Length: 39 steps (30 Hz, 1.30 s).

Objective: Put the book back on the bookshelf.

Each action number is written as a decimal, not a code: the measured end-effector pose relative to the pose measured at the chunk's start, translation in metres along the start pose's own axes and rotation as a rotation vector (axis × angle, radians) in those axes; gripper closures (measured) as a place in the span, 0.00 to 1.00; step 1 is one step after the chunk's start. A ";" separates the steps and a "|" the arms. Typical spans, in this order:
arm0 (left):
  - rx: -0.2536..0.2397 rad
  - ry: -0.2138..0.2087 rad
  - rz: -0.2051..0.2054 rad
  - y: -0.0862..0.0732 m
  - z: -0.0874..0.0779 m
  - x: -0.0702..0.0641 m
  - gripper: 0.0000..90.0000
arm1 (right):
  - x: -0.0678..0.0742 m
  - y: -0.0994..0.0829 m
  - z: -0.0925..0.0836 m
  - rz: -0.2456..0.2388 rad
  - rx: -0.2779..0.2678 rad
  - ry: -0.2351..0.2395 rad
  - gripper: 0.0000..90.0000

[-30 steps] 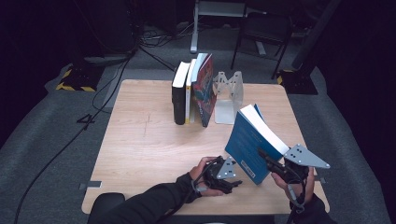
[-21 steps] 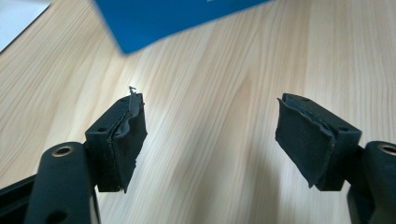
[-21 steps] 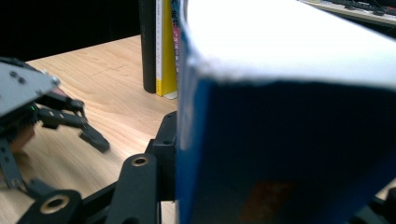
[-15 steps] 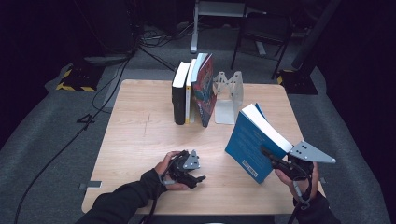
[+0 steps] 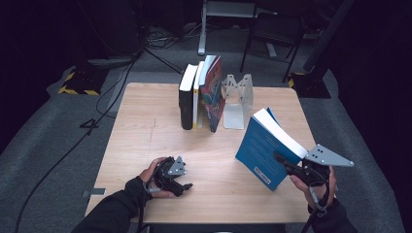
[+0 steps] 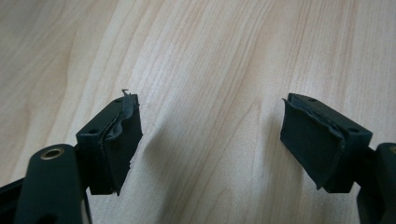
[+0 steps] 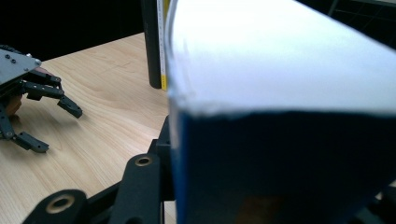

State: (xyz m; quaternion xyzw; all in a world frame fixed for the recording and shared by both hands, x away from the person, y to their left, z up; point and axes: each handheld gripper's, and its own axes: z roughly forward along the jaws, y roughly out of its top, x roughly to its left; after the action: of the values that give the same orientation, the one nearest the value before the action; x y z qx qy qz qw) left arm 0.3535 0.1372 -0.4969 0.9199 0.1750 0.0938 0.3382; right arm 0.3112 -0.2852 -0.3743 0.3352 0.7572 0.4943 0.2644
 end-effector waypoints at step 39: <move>-0.046 -0.007 -0.096 -0.007 0.005 0.010 0.17 | -0.002 0.043 0.015 -0.017 0.056 -0.007 0.68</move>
State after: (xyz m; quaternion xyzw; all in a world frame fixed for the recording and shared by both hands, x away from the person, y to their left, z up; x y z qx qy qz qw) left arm 0.3620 0.1431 -0.5043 0.9028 0.2153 0.0782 0.3639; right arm 0.3339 -0.2659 -0.3393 0.3377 0.7726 0.4696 0.2618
